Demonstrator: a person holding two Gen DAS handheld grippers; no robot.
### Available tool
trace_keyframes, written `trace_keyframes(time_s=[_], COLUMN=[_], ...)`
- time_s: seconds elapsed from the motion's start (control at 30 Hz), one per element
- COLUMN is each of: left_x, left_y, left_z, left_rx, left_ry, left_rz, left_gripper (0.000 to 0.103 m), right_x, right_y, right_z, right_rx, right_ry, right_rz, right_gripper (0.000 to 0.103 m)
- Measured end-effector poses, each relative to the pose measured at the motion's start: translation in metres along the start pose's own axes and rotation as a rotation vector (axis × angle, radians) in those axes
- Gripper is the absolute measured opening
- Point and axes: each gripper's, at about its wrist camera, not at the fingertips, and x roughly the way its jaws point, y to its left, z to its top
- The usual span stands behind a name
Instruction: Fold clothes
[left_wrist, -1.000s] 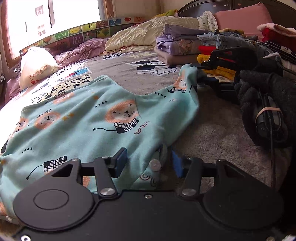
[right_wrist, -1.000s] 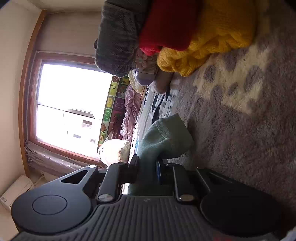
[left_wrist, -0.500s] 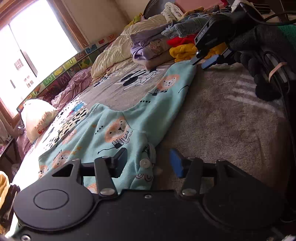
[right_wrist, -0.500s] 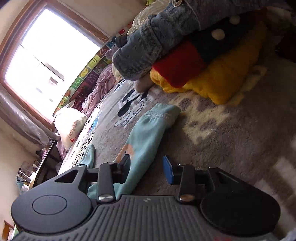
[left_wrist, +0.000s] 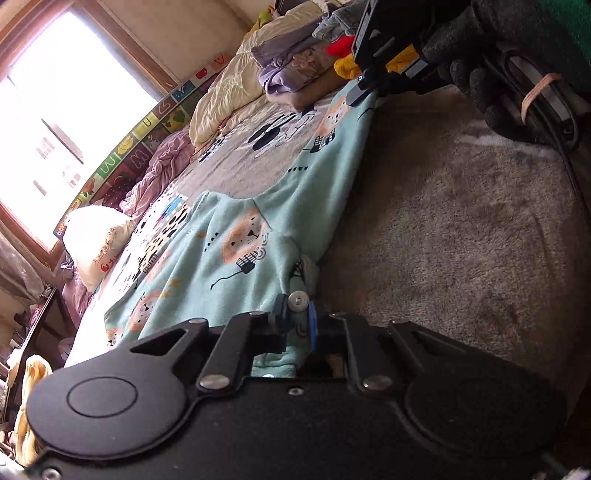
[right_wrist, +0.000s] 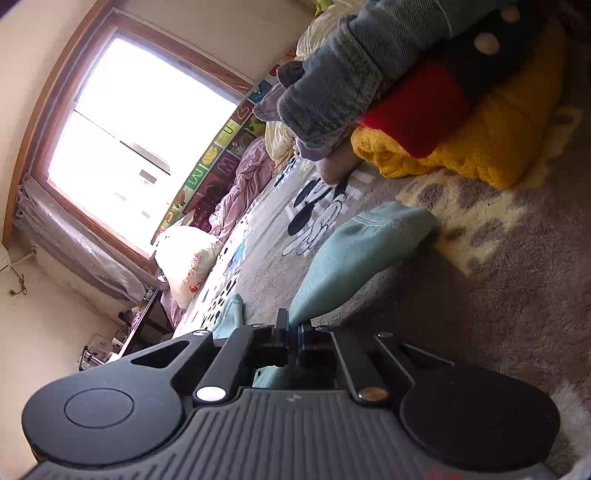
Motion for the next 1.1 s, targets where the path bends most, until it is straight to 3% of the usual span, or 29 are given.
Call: trace_keyframes(time_s=[0.1,0.2,0.3,0.33,0.4,0.43,0.53,0.63,0.73,0.77,0.8,0.87,0.93,0.97,1.0,1.03,1.07,1.1], left_x=[-0.024,-0.003,-0.009,-0.012,-0.02,-0.024,-0.033,-0.027,-0.003,0.009,0.02,0.019,0.015,0.018,0.017,0.017,0.015,0.014], left_y=[0.01,-0.009,-0.011,-0.007,0.002,0.006,0.009,-0.006,-0.033,-0.037,-0.041,-0.03,-0.016,-0.012,-0.009,-0.007,0.0,0.008], left_z=[0.01,-0.004,-0.006,-0.004,-0.001,0.0,0.009,0.02,0.025,0.023,0.022,0.029,0.034,0.034,0.034,0.033,0.037,0.041], left_rx=[-0.009,0.05,0.082,0.056,0.004,-0.022,-0.081,-0.06,0.108,0.134,0.158,0.111,0.04,0.032,0.035,0.034,-0.031,-0.097], left_ry=[-0.006,0.064,0.046,0.032,0.006,-0.009,-0.1,-0.164,-0.114,-0.085,-0.057,-0.044,-0.042,-0.01,-0.014,-0.02,-0.045,-0.07], left_rz=[-0.073,-0.139,-0.142,-0.156,-0.183,-0.195,-0.156,-0.102,-0.031,-0.035,-0.04,-0.092,-0.15,-0.213,-0.224,-0.234,-0.224,-0.212], left_gripper=[0.008,0.009,0.011,0.025,0.044,0.044,0.043,0.041,0.039,0.034,0.02,0.014,0.014,0.019,0.036,0.04,0.04,0.036], right_x=[0.0,-0.004,-0.011,-0.013,-0.016,-0.015,-0.007,0.003,-0.005,-0.012,-0.013,-0.004,-0.001,0.0,-0.003,-0.01,-0.017,-0.024], right_y=[-0.014,-0.024,-0.019,-0.025,-0.036,-0.04,-0.058,-0.069,-0.052,-0.042,-0.039,-0.043,-0.043,-0.042,-0.037,-0.027,-0.018,-0.008], right_z=[-0.003,-0.009,-0.007,-0.005,-0.001,0.001,0.008,0.017,0.024,0.026,0.027,0.028,0.029,0.028,0.027,0.024,0.021,0.017], right_rx=[-0.02,0.038,-0.007,0.026,0.085,0.099,0.198,0.238,0.118,0.059,0.025,0.01,-0.009,-0.019,-0.045,-0.093,-0.141,-0.189], right_ry=[0.086,0.101,0.051,0.03,-0.011,-0.029,-0.063,-0.085,-0.139,-0.164,-0.159,-0.105,-0.087,-0.085,-0.095,-0.121,-0.147,-0.173], right_rz=[-0.126,-0.146,-0.172,-0.17,-0.164,-0.161,-0.105,-0.034,-0.025,-0.03,-0.066,-0.177,-0.238,-0.258,-0.268,-0.266,-0.263,-0.26], right_gripper=[0.006,0.007,0.025,0.031,0.031,0.032,0.034,0.028,0.01,0.01,0.01,0.011,0.018,0.022,0.029,0.047,0.056,0.056])
